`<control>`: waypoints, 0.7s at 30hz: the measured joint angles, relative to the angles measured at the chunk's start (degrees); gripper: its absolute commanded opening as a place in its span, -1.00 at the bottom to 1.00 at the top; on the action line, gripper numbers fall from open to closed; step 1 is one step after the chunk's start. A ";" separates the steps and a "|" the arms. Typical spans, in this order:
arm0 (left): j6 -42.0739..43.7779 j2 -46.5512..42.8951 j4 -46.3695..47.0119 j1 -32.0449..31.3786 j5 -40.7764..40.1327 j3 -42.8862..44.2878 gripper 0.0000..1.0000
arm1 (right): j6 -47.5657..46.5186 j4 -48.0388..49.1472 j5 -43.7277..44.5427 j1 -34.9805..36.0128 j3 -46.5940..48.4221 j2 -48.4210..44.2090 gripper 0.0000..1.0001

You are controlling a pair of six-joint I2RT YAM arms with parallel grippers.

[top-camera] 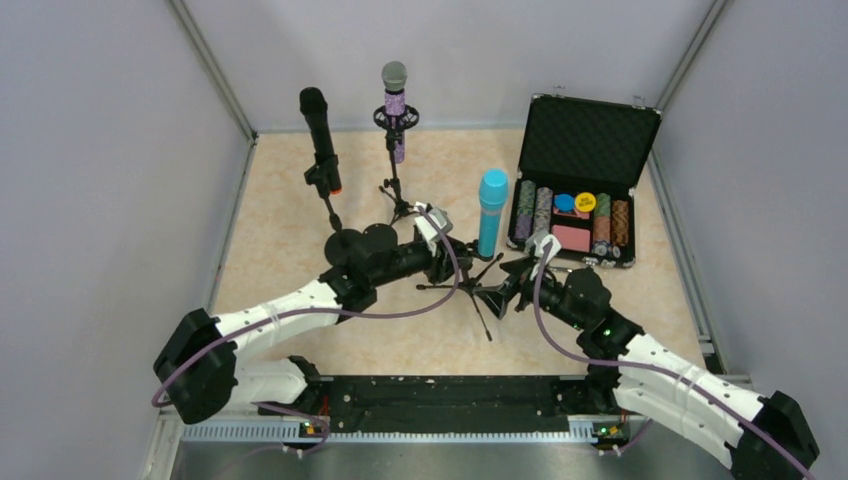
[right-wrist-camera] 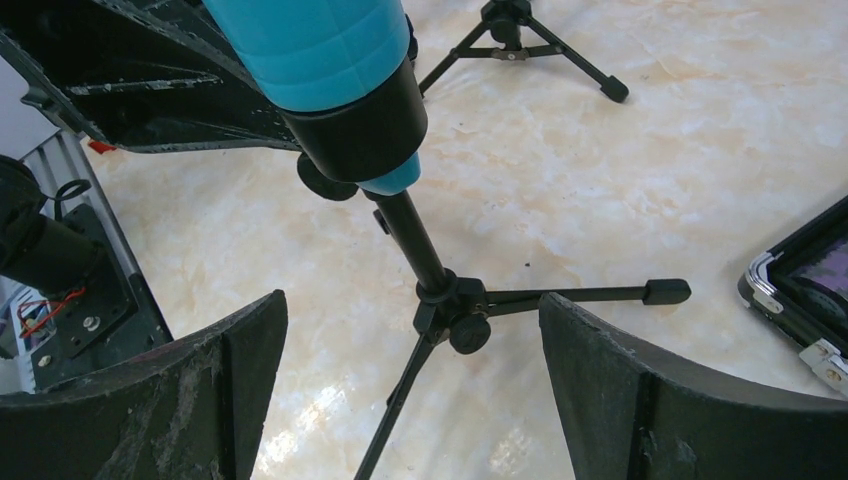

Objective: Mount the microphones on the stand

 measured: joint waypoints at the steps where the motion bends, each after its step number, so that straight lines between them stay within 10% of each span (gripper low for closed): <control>1: -0.04 -0.61 -1.16 0.00 0.00 0.33 -1.00 | -0.33 0.59 -0.48 0.00 -0.04 0.55 0.84; 21: -7.23 -4.48 -7.08 0.00 5.99 6.51 -1.00 | 0.59 17.00 -5.20 0.31 -1.60 11.78 0.24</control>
